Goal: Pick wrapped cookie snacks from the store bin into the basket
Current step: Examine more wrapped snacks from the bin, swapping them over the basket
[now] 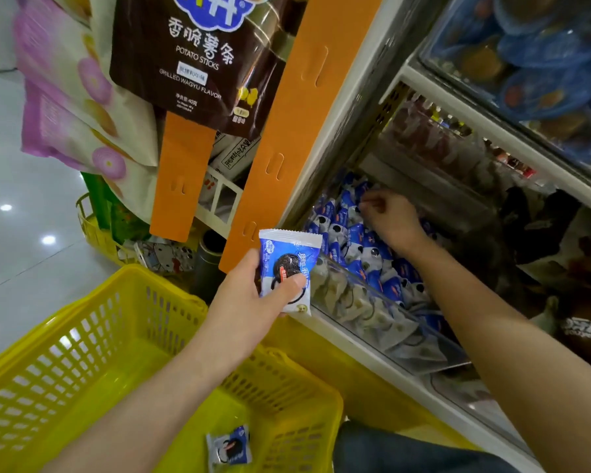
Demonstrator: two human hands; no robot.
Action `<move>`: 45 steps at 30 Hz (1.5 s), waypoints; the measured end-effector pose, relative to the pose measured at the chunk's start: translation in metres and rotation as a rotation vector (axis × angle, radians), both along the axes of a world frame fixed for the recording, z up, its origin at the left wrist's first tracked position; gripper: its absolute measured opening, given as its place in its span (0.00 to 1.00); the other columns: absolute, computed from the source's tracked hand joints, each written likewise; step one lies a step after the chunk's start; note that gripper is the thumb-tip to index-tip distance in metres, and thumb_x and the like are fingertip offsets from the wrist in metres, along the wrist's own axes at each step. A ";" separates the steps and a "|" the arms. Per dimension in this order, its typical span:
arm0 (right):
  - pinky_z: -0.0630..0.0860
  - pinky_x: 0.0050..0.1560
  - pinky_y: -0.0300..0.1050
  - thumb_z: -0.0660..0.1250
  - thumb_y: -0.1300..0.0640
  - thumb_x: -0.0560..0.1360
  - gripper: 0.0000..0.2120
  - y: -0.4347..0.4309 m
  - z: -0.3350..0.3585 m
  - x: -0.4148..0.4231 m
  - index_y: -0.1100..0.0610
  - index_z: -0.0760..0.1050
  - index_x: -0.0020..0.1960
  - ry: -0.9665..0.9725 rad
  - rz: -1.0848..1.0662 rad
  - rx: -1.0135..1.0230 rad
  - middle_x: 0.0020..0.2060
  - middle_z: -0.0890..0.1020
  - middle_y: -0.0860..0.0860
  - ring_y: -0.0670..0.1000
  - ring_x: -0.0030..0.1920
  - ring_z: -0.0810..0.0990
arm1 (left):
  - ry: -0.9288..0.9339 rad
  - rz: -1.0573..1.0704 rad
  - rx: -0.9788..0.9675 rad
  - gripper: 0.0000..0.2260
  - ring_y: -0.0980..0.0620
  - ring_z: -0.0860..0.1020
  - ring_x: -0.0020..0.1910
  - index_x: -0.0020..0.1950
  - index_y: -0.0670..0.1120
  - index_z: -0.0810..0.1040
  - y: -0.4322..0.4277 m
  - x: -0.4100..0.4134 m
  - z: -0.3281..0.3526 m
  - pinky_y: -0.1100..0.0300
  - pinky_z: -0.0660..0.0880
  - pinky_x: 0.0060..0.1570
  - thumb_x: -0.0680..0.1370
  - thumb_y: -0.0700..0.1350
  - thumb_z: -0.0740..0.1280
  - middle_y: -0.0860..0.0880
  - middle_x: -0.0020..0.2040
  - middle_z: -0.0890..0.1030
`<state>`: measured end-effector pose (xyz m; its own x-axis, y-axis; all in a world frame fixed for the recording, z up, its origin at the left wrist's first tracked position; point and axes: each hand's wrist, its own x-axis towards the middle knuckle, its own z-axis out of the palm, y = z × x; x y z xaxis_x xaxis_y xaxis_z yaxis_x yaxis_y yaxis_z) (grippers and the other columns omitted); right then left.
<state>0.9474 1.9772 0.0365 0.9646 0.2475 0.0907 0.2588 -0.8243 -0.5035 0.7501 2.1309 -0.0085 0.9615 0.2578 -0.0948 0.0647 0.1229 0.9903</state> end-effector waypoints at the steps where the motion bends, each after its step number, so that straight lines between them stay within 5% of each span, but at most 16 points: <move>1: 0.69 0.55 0.41 0.62 0.57 0.78 0.16 0.002 -0.002 0.005 0.64 0.72 0.63 0.023 -0.010 -0.037 0.57 0.79 0.59 0.55 0.57 0.76 | 0.001 0.002 -0.009 0.16 0.56 0.82 0.46 0.59 0.48 0.72 0.000 0.002 0.000 0.65 0.79 0.40 0.73 0.47 0.69 0.50 0.51 0.81; 4: 0.72 0.54 0.48 0.62 0.50 0.78 0.19 0.010 -0.006 0.017 0.66 0.75 0.58 0.046 -0.045 -0.100 0.52 0.80 0.63 0.59 0.54 0.78 | 0.009 -0.003 -0.033 0.16 0.56 0.82 0.46 0.58 0.48 0.72 -0.001 0.007 0.001 0.68 0.78 0.39 0.72 0.48 0.69 0.51 0.51 0.81; 7: 0.74 0.44 0.50 0.63 0.45 0.76 0.22 0.017 -0.005 0.026 0.66 0.76 0.41 0.080 -0.056 -0.211 0.36 0.79 0.62 0.58 0.40 0.78 | 0.032 -0.003 -0.037 0.15 0.57 0.82 0.46 0.58 0.49 0.72 -0.003 0.011 0.000 0.66 0.78 0.40 0.72 0.48 0.69 0.51 0.51 0.81; 13: 0.72 0.45 0.45 0.66 0.50 0.75 0.13 0.015 -0.002 0.037 0.60 0.78 0.49 0.097 -0.024 -0.382 0.42 0.79 0.53 0.51 0.43 0.77 | 0.035 -0.015 -0.075 0.14 0.64 0.80 0.43 0.57 0.52 0.72 -0.005 0.014 -0.003 0.73 0.75 0.35 0.73 0.47 0.69 0.54 0.48 0.81; 16: 0.67 0.44 0.42 0.67 0.51 0.75 0.10 0.007 -0.002 0.036 0.57 0.76 0.49 0.107 -0.012 -0.299 0.38 0.75 0.49 0.49 0.40 0.74 | 0.028 -0.024 -0.093 0.13 0.64 0.80 0.42 0.56 0.52 0.72 -0.005 0.013 -0.003 0.73 0.74 0.34 0.73 0.47 0.69 0.54 0.48 0.81; 20: 0.69 0.42 0.39 0.67 0.50 0.75 0.16 0.004 -0.002 0.033 0.59 0.75 0.57 0.082 -0.067 -0.175 0.48 0.78 0.53 0.50 0.46 0.74 | 0.019 -0.036 -0.100 0.13 0.65 0.80 0.43 0.56 0.53 0.72 -0.006 0.012 -0.002 0.74 0.73 0.34 0.73 0.47 0.69 0.54 0.48 0.81; 24: 0.67 0.35 0.30 0.64 0.50 0.76 0.17 -0.003 0.003 0.022 0.57 0.73 0.62 0.002 -0.136 -0.006 0.48 0.73 0.48 0.46 0.43 0.71 | 0.011 -0.056 -0.092 0.13 0.63 0.80 0.42 0.57 0.51 0.72 -0.006 0.010 0.000 0.72 0.75 0.34 0.74 0.46 0.68 0.53 0.49 0.81; 27: 0.68 0.47 0.38 0.64 0.51 0.77 0.14 -0.009 0.015 0.004 0.57 0.75 0.58 -0.056 -0.218 0.234 0.47 0.75 0.48 0.46 0.46 0.73 | 0.037 -0.079 -0.112 0.13 0.56 0.81 0.42 0.59 0.49 0.72 -0.008 0.008 0.001 0.68 0.77 0.33 0.76 0.46 0.66 0.50 0.50 0.81; 32: 0.75 0.45 0.40 0.65 0.54 0.76 0.04 -0.017 0.032 -0.049 0.52 0.77 0.45 -0.030 -0.262 0.628 0.40 0.81 0.46 0.45 0.41 0.79 | 0.117 -0.128 -0.183 0.07 0.54 0.81 0.42 0.56 0.51 0.72 -0.013 0.001 0.003 0.63 0.79 0.35 0.78 0.47 0.63 0.48 0.49 0.81; 39: 0.72 0.33 0.32 0.67 0.58 0.73 0.03 -0.018 0.019 -0.149 0.56 0.78 0.42 0.259 0.023 0.686 0.33 0.83 0.47 0.42 0.33 0.78 | 0.089 -0.219 -0.404 0.30 0.51 0.83 0.44 0.57 0.55 0.73 -0.019 -0.010 0.006 0.56 0.79 0.33 0.58 0.65 0.66 0.51 0.48 0.83; 45: 0.76 0.41 0.33 0.63 0.63 0.75 0.08 -0.012 0.000 -0.191 0.53 0.79 0.46 0.261 0.208 0.571 0.37 0.83 0.44 0.40 0.39 0.80 | 0.073 -0.308 -0.298 0.27 0.55 0.79 0.55 0.63 0.55 0.74 -0.030 -0.026 0.002 0.48 0.72 0.61 0.66 0.59 0.71 0.54 0.54 0.82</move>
